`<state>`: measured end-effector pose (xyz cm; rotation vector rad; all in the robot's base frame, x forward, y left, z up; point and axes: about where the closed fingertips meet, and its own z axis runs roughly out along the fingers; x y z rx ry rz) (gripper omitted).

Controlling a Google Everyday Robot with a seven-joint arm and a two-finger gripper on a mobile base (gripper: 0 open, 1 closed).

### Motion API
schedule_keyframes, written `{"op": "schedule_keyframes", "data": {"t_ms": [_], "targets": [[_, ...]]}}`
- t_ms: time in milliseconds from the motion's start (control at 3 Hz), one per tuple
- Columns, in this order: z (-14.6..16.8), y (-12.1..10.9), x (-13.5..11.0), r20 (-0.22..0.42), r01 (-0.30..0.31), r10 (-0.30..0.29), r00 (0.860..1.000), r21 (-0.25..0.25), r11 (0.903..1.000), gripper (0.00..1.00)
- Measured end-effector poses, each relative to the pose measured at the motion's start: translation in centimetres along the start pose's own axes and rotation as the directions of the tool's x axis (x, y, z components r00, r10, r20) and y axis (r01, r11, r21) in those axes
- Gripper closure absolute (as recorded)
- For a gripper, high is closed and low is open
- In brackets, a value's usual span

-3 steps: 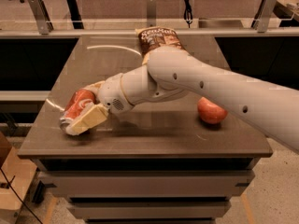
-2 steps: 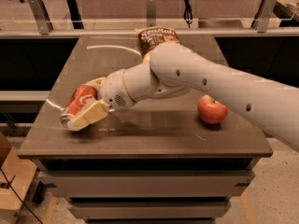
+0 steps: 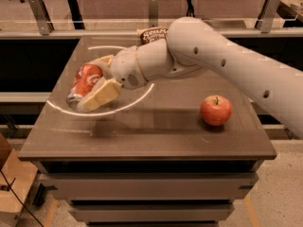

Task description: Pick coke can

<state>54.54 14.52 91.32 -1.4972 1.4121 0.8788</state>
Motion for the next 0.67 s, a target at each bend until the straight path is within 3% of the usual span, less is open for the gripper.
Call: {"op": "schedule_keyframes", "data": {"t_ms": [333, 667], "targets": [[-4.2, -2.2, -3.8, 0.001, 0.103, -0.104, 0.995, 0.018, 0.9945, 1.00], [-4.9, -2.6, -5.0, 0.014, 0.121, -0.121, 0.993, 0.027, 0.9923, 1.00]]}}
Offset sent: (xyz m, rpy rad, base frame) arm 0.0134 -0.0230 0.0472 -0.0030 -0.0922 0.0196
